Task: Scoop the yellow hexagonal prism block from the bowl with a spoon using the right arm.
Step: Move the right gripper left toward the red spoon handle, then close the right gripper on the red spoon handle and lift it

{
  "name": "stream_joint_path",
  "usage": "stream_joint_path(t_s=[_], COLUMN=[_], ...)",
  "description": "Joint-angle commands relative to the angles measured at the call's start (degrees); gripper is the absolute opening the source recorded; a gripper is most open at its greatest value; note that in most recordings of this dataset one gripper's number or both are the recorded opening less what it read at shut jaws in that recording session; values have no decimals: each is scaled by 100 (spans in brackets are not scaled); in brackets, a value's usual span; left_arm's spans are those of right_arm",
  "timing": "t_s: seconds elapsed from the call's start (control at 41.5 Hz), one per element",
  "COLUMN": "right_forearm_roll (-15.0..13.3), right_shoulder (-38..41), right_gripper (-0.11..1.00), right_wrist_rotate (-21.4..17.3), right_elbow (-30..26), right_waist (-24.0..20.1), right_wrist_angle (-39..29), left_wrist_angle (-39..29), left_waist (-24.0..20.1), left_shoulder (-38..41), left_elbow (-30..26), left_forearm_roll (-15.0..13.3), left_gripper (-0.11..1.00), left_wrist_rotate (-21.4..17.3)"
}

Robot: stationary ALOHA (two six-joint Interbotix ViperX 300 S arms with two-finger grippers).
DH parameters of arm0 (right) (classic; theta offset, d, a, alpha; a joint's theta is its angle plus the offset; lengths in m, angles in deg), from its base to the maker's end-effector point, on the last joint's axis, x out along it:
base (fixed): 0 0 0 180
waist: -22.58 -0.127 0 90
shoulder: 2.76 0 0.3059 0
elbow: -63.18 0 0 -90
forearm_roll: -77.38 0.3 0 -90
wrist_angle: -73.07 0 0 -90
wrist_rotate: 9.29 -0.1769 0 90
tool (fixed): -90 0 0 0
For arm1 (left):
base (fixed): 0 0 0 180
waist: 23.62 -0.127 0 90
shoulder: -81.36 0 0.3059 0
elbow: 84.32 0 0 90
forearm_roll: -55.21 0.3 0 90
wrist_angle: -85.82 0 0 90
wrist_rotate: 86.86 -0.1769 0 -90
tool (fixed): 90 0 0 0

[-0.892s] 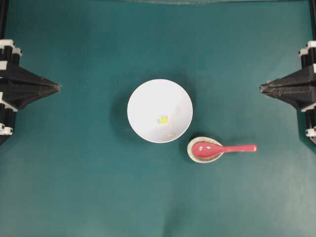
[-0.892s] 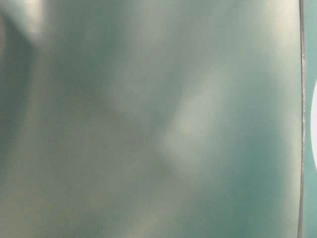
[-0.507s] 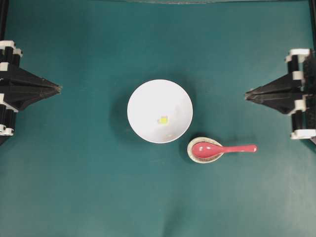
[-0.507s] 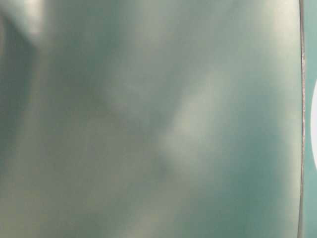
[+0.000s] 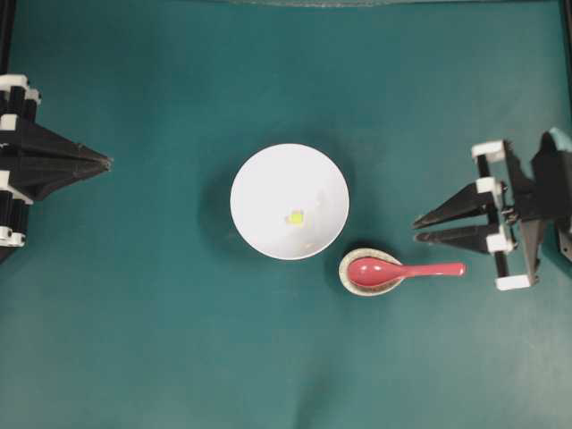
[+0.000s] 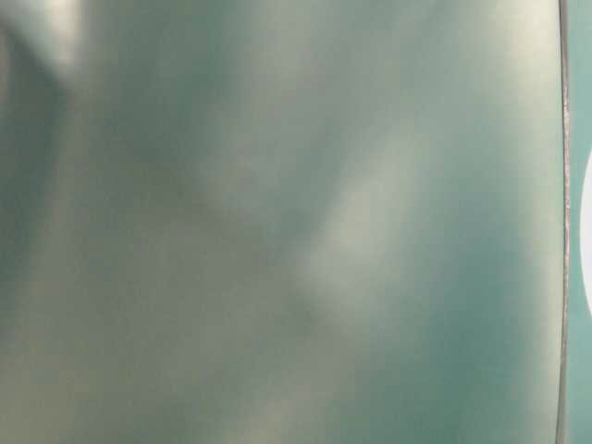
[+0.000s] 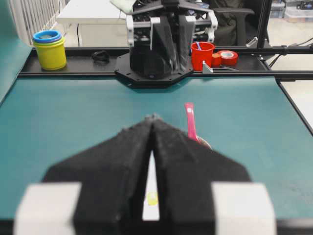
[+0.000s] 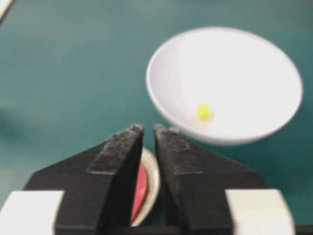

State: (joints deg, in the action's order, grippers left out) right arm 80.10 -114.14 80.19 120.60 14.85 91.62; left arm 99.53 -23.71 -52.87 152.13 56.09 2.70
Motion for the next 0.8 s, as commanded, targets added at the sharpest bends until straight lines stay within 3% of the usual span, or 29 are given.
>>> stream_joint_path(t_s=[0.0, 0.362, 0.772], right_forearm_roll=[123, 835, 1907], right_shoulder=[255, 1336, 2531], right_gripper=[31, 48, 54], right_wrist_rotate=[0, 0, -246], right_elbow=[9, 668, 835], right_waist=[-79, -404, -1450], right_wrist_angle=[246, 1934, 3146], left_wrist_angle=[9, 9, -9], left_waist=[0, 0, 9], left_shoulder=[18, 53, 70], left_elbow=[-105, -97, -79], left_forearm_roll=[18, 18, 18], left_gripper=[0, 0, 0], left_wrist_rotate=[0, 9, 9])
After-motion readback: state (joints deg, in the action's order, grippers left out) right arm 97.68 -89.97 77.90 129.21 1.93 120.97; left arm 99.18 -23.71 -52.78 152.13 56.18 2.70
